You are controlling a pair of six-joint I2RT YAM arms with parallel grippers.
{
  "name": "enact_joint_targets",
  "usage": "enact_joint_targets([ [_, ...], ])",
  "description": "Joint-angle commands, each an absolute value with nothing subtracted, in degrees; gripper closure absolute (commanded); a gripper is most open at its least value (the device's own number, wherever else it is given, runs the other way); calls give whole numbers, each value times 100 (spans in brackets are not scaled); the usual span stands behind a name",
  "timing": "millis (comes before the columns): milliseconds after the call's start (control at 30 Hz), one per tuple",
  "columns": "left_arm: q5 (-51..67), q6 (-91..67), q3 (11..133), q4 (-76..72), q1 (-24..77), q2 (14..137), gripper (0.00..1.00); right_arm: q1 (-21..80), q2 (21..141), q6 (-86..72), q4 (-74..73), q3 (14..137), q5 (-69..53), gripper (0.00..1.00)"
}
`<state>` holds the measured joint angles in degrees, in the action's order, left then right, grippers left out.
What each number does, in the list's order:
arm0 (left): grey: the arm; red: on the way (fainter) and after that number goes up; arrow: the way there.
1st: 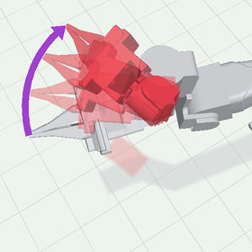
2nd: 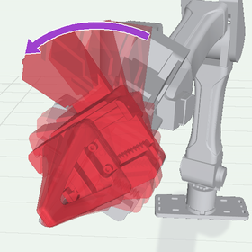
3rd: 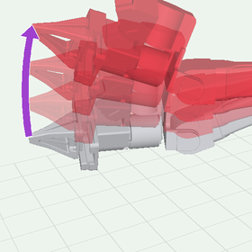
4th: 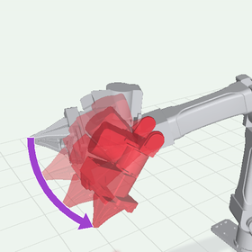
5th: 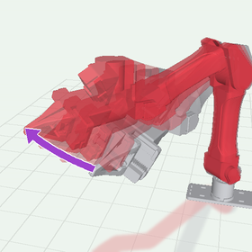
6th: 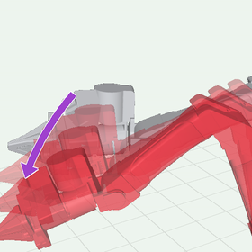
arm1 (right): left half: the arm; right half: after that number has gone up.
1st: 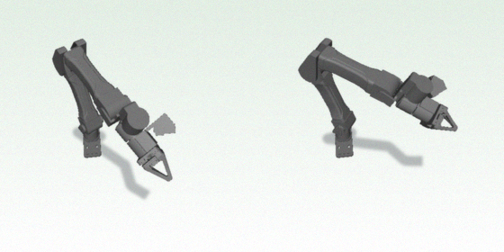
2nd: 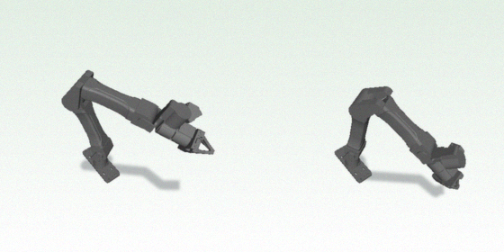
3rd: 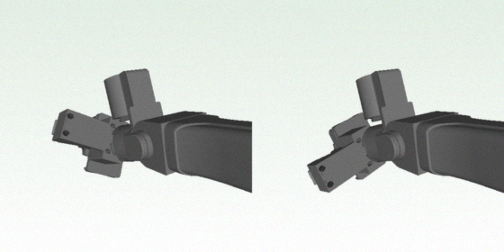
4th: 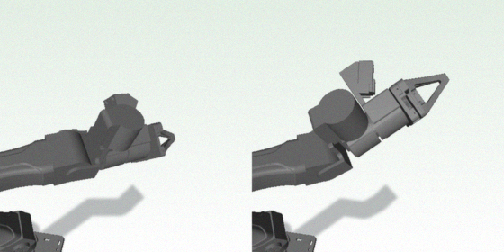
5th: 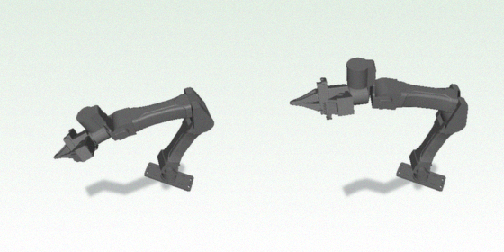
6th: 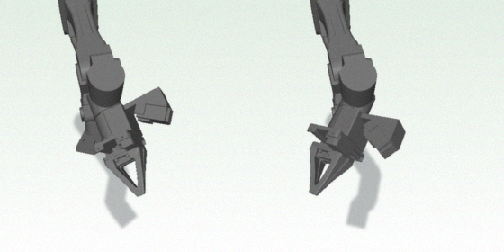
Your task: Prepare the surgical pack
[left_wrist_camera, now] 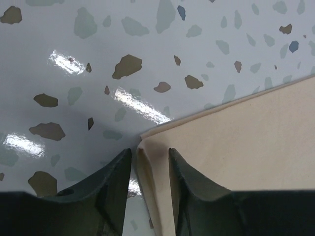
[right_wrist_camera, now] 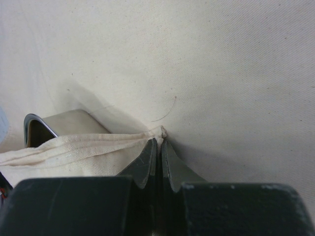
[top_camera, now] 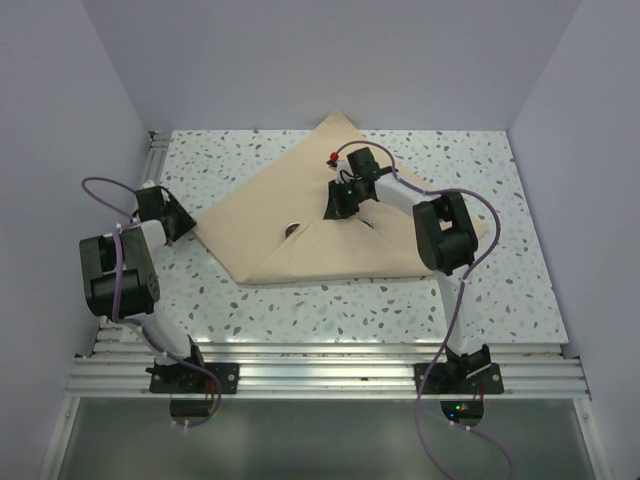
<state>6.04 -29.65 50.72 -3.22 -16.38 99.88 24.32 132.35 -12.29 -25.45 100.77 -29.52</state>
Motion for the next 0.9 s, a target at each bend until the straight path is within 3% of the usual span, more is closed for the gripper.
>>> enact_joint_targets([
  [0, 694, -3023, 5133, -413, -1670, 10186, 60, 2461, 13166, -1011, -2997, 9853, -2645, 100],
  [100, 782, -3032, 5054, -518, -1661, 10169, 75, 2461, 13175, -1019, -2997, 9861, -2646, 100],
  [200, 817, -3015, 4949, -606, -1600, 9994, 100, 2461, 13201, -1020, -2997, 9861, -2663, 100],
  [467, -470, -2839, 5228, -45, -573, 8737, 100, 2461, 13271, -1037, -3015, 9896, -2628, 100],
  [700, -1502, -2892, 5519, 579, 1105, 8165, 100, 2461, 13315, -1037, -3024, 9914, -2637, 100],
  [867, -2127, -2804, 5678, 923, 1117, 8332, 100, 2452, 13289, -1037, -3006, 9888, -2654, 100],
])
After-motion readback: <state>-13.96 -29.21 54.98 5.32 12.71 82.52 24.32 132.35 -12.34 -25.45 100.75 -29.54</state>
